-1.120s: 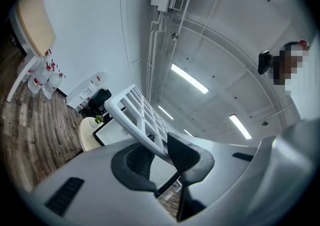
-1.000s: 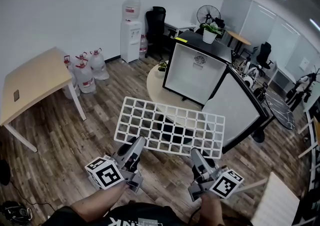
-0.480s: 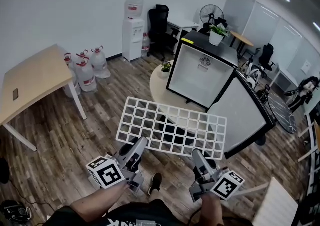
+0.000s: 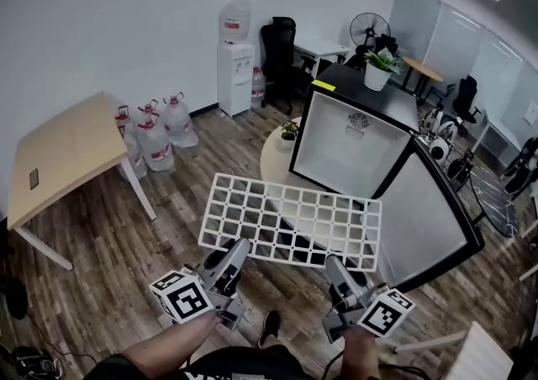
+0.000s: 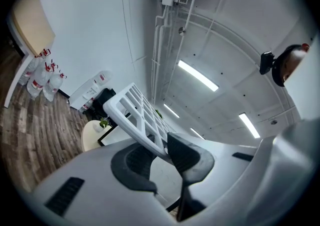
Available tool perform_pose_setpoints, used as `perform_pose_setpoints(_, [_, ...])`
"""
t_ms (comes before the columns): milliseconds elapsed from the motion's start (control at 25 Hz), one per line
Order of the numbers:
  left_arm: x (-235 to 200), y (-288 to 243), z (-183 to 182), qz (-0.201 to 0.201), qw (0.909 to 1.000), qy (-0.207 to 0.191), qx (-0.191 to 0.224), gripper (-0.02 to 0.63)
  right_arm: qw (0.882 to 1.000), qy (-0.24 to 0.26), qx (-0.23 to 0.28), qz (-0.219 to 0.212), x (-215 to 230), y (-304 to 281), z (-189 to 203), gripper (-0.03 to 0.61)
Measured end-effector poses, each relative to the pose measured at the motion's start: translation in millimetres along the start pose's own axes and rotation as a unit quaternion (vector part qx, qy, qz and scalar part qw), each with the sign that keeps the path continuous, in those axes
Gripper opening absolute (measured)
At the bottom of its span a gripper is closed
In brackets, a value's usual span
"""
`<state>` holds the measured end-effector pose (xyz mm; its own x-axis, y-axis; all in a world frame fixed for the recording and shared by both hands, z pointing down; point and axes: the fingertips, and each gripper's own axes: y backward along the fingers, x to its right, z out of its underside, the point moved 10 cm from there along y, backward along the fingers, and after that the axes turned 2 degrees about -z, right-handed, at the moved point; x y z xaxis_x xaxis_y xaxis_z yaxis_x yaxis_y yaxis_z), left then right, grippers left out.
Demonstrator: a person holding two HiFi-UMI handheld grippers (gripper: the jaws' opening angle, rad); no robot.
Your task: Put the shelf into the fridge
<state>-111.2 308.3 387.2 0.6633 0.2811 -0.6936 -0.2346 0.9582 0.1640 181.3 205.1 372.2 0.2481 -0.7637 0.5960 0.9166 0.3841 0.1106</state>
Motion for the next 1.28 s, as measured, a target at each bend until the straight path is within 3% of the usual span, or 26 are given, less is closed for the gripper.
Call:
perform_pose_setpoints(600, [-40.8,-133.5,-7.8,-0.016,0.9995,0.011,-0.023,0.08,1.0,-0.014,-0.006,0.011,107.2,-52.8,-68.6,0.117])
perform_pose_setpoints(1280, [-45.0,-243.1,14.3,-0.016,0.9982,0.008,-0.058,0.08,0.999,-0.021,0.011,0.023,195.8,-48.1,-123.4,0.118])
